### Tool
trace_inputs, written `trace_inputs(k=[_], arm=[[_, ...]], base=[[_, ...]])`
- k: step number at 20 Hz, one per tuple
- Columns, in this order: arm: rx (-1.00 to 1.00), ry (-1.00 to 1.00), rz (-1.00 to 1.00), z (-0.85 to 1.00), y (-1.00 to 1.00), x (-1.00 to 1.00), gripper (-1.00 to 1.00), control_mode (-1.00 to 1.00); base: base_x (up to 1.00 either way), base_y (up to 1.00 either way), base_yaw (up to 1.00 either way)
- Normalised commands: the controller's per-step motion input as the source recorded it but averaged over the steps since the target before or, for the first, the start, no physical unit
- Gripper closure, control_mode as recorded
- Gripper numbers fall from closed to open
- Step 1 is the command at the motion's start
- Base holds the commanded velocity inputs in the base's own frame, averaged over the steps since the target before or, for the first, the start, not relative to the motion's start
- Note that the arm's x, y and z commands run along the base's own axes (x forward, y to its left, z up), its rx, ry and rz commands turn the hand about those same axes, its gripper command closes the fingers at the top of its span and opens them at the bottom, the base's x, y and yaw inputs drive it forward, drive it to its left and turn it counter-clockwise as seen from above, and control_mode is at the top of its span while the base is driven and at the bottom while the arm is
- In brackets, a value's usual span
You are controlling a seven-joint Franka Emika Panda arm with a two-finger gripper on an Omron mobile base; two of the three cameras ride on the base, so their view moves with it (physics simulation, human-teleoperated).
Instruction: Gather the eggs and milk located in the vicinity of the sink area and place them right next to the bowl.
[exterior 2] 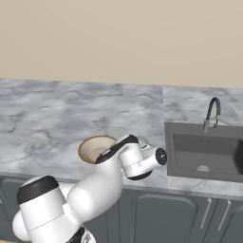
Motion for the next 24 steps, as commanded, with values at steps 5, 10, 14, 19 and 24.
trace_inputs(k=[5, 10, 14, 19, 24], arm=[[0.00, 0.00, -0.08, -0.24, 0.22, 0.08, 1.00, -1.00], [0.00, 0.00, 0.00, -0.22, 0.03, 0.33, 1.00, -1.00], [0.00, 0.00, 0.00, -0.25, 0.00, 0.22, 1.00, -1.00], [0.00, 0.00, 0.04, -0.12, -0.13, 0.03, 1.00, -1.00], [0.00, 0.00, 0.09, 0.00, -0.09, 0.12, 1.00, -1.00]], base=[[0.00, 0.00, 0.00], [0.00, 0.00, 0.00], [0.00, 0.00, 0.00], [0.00, 0.00, 0.00], [0.00, 0.00, 0.00]])
